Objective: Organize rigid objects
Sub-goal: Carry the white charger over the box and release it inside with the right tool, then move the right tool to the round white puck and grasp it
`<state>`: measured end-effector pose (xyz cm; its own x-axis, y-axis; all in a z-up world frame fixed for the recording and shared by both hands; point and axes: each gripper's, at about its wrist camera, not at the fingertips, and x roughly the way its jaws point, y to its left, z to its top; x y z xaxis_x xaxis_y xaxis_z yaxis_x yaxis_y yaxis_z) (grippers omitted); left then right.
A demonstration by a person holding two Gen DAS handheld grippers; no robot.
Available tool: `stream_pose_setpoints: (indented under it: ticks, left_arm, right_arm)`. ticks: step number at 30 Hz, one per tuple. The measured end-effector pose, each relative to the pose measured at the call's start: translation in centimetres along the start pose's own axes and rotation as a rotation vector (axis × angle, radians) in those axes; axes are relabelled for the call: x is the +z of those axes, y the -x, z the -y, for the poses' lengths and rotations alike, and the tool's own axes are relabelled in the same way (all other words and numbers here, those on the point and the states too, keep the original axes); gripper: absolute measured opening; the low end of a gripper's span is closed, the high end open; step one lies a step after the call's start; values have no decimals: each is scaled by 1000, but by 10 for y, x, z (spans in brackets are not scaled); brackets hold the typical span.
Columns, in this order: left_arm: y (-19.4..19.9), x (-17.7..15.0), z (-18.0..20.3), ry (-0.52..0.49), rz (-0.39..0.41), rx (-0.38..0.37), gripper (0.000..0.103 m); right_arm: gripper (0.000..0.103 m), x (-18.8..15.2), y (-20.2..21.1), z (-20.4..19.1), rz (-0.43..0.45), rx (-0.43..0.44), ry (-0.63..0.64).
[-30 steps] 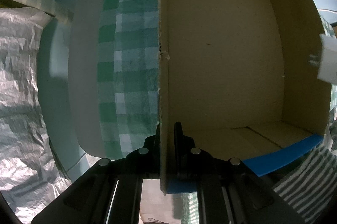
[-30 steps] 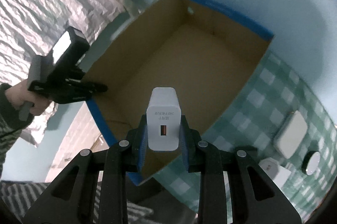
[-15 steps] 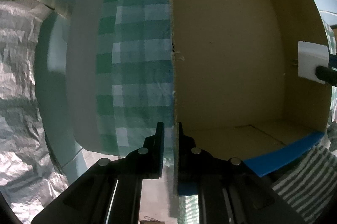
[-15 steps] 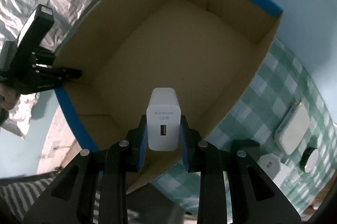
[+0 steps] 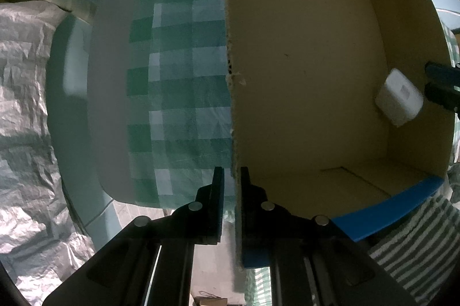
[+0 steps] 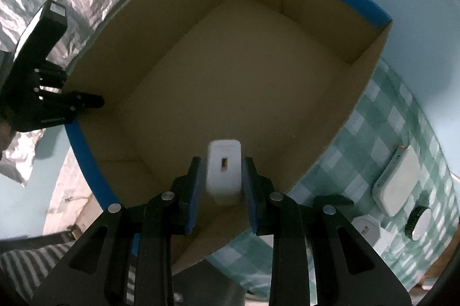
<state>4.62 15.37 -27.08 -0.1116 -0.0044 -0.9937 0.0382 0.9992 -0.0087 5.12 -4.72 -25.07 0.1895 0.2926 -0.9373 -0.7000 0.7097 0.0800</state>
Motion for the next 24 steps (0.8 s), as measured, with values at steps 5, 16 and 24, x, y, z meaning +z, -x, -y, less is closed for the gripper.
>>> stream_pose_setpoints:
  ticks: [5,16,24]
  left_arm:
    - [0,0,5,-15,1,15,9]
    - [0,0,6,-20,3,17,9]
    - [-2,-1,5,-24,3,22,9]
  right_arm:
    - [34,-6,6,0,23,6,-6]
    - [61,-23,46,8,131,-16,-55]
    - [65,-36,67,48,155,-44,-146]
